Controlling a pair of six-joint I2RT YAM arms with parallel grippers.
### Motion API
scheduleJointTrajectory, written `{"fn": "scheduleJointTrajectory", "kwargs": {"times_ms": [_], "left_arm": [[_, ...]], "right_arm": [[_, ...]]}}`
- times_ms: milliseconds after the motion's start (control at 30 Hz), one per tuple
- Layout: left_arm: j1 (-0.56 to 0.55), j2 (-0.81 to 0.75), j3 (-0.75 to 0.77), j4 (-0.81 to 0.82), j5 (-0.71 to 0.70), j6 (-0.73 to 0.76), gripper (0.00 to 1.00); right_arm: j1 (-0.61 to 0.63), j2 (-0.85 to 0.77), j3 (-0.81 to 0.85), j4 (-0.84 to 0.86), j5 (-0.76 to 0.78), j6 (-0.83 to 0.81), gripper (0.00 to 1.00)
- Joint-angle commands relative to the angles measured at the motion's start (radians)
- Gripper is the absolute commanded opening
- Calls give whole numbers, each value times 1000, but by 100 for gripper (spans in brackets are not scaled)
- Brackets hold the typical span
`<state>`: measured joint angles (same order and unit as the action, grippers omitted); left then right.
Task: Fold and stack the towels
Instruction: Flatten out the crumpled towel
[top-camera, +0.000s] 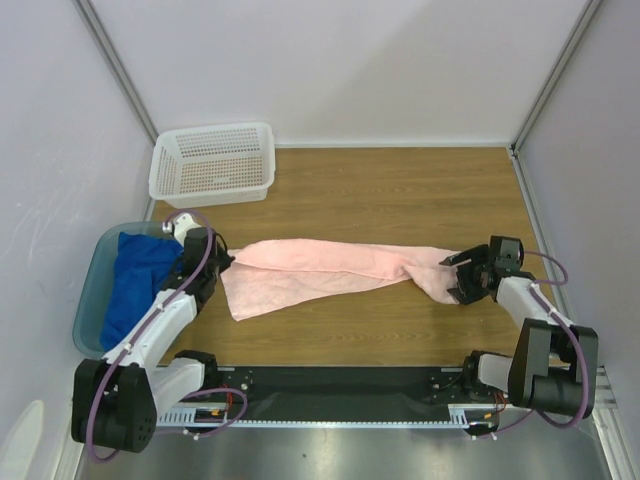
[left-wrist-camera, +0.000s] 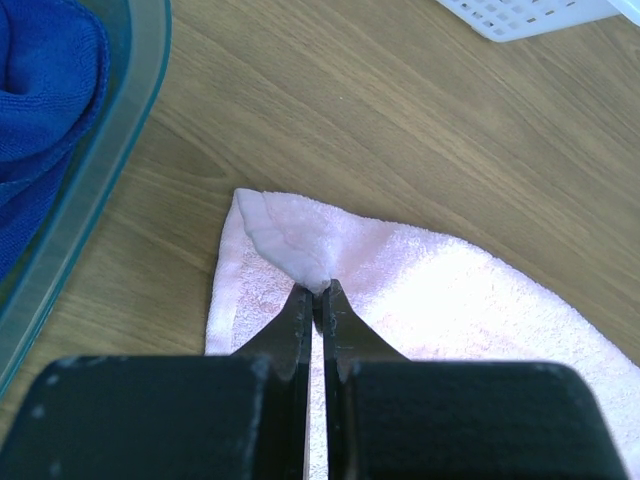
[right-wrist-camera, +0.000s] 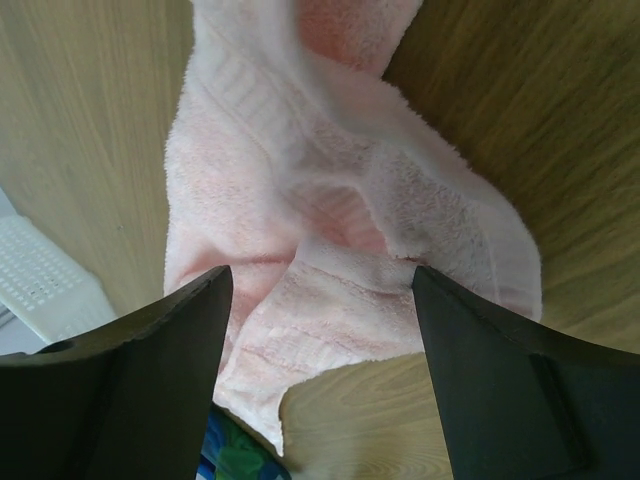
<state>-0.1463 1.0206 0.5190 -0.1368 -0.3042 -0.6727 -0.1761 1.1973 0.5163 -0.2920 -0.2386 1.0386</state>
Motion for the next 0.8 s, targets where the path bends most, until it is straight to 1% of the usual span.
{"fn": "scheduleJointTrajectory", "kwargs": {"times_ms": [0, 33, 133, 167, 233, 267, 333, 367, 500, 533, 600, 700, 733, 767], "left_arm": [[-3, 4, 3, 36, -7, -7, 0], [-3, 7, 4, 36, -9, -5, 0], [-3, 15, 9, 34, -13, -8, 0], [-3, 19, 10, 36, -13, -7, 0], [-3, 24, 10, 34, -15, -11, 0], [-3, 24, 10, 36, -16, -11, 0], [-3, 29, 12, 32, -18, -11, 0], [-1, 29, 15, 31, -19, -11, 0], [-3, 13, 26, 20, -35, 1, 0], [-3, 6, 27, 17, -38, 2, 0], [-3, -4, 33, 16, -42, 10, 0], [-3, -14, 39, 11, -47, 13, 0], [-3, -17, 39, 11, -49, 15, 0], [-3, -20, 41, 11, -49, 15, 0]], "right_arm": [[-2, 39, 1, 108, -8, 17, 77], [-2, 51, 13, 114, -11, 11, 76], [6, 97, 39, 119, -18, -31, 65], [12, 114, 54, 117, -21, -52, 54], [21, 122, 67, 111, -16, -71, 40], [27, 123, 73, 103, -4, -77, 26], [41, 117, 79, 93, 10, -95, 7], [43, 114, 83, 76, 12, -103, 0], [64, 41, 143, 22, 45, -161, 0], [69, 18, 155, 10, 76, -172, 0], [82, -22, 180, 20, 96, -211, 0], [112, -91, 229, 68, 99, -345, 0], [134, -117, 250, 74, 101, -426, 0], [144, -136, 255, 83, 101, -463, 0]]}}
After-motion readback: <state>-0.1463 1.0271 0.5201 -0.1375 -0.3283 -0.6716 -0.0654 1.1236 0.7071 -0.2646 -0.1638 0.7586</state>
